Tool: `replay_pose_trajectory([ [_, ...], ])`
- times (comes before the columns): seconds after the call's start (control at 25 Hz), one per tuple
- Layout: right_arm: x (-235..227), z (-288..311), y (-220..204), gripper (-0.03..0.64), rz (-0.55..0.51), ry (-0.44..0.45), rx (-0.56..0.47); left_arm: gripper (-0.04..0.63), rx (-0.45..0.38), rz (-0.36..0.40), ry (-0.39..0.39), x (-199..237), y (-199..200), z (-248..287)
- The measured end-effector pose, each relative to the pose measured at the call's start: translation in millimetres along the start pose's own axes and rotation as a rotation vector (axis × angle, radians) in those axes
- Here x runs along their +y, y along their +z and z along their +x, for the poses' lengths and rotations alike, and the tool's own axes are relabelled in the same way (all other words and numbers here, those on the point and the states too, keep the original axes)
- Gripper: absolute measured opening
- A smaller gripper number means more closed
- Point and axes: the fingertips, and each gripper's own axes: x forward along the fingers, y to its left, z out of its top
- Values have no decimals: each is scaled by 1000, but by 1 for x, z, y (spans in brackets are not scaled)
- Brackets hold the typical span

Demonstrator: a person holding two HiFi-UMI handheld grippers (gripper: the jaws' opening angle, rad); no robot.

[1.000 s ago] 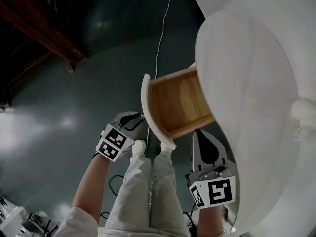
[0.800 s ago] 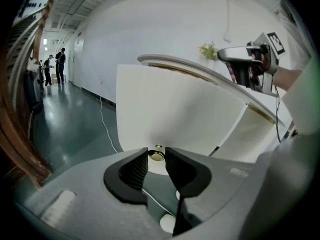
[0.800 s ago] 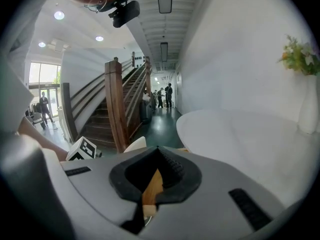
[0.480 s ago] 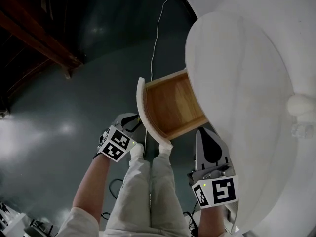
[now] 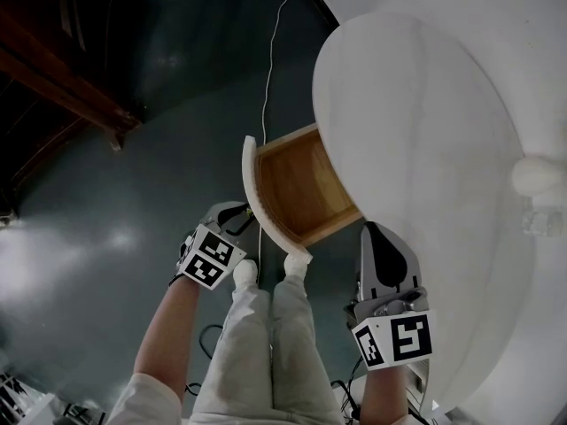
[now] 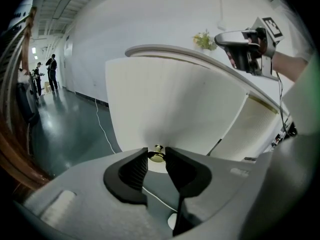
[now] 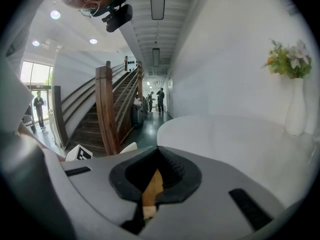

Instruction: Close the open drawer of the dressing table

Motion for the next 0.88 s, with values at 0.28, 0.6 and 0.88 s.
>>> replay_pose_trajectory([
  [0.28, -17, -8, 6, -5, 4, -37, -12, 107, -14, 5, -9, -6, 14, 9],
  [0.6, -35, -13, 18, -5, 4, -57, -32, 107, -22, 0, -19, -14, 31, 24],
  [0.88, -41, -12, 20, -5, 4, -63, -28, 107, -28, 9, -40, -18, 45, 38],
])
